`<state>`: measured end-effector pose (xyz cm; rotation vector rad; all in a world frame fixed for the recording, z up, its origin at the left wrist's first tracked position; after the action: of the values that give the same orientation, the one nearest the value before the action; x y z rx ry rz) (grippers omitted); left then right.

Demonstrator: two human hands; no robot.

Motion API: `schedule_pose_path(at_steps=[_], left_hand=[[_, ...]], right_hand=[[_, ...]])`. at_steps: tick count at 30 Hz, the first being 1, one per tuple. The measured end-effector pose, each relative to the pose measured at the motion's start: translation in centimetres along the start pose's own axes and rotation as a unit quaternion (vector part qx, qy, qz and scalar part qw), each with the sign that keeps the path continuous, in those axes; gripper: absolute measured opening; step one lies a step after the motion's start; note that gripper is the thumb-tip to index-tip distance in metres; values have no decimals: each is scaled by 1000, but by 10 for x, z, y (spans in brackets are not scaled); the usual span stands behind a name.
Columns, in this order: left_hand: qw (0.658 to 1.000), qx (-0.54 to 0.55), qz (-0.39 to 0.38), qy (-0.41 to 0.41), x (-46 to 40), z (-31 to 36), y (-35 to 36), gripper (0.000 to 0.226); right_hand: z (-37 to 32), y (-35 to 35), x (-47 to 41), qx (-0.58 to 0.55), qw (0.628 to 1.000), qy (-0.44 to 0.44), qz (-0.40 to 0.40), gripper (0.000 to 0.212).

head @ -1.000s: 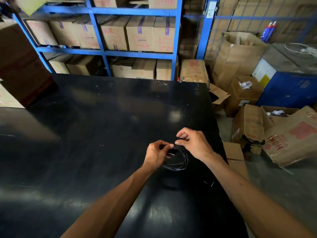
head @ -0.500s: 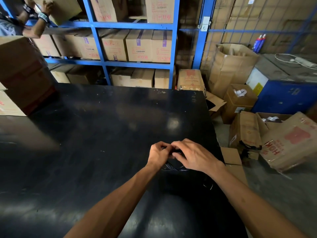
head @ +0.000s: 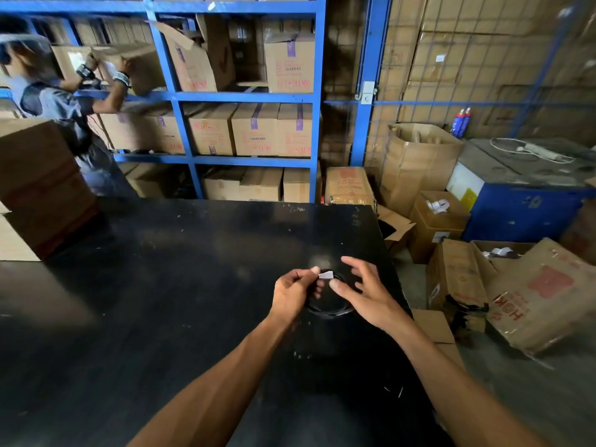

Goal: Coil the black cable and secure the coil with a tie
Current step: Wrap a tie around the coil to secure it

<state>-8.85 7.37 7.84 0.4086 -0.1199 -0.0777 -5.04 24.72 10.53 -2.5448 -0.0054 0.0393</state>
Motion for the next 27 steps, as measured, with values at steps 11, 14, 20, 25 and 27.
schedule_pose_path(at_steps=[11, 14, 20, 25, 27], left_hand=[[1000, 23, -9, 0, 6, -4, 2, 10], [981, -143, 39, 126, 16, 7, -1, 17], [688, -512, -172, 485, 57, 14, 18, 41], [629, -568, -194, 494, 64, -2, 24, 27], [664, -541, -209, 472, 62, 3, 25, 21]], right_hand=[[-2, 2, -6, -411, 892, 143, 126, 26], [-4, 2, -8, -401, 891, 161, 136, 23], [0, 6, -11, -404, 875, 230, 135, 13], [5, 11, -7, -411, 861, 284, 97, 16], [8, 11, 1, -397, 867, 290, 79, 13]])
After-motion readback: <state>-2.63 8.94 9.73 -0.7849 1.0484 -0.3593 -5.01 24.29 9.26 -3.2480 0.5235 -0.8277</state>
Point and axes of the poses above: each hand's wrist, its own x-axis away from the middle knuckle, its own y-axis out of the palm, z = x × y, the point moved 4 cm from there along -x, towards the middle knuckle, and after that the axes turned 8 degrees about x, right-handed, at the moved point
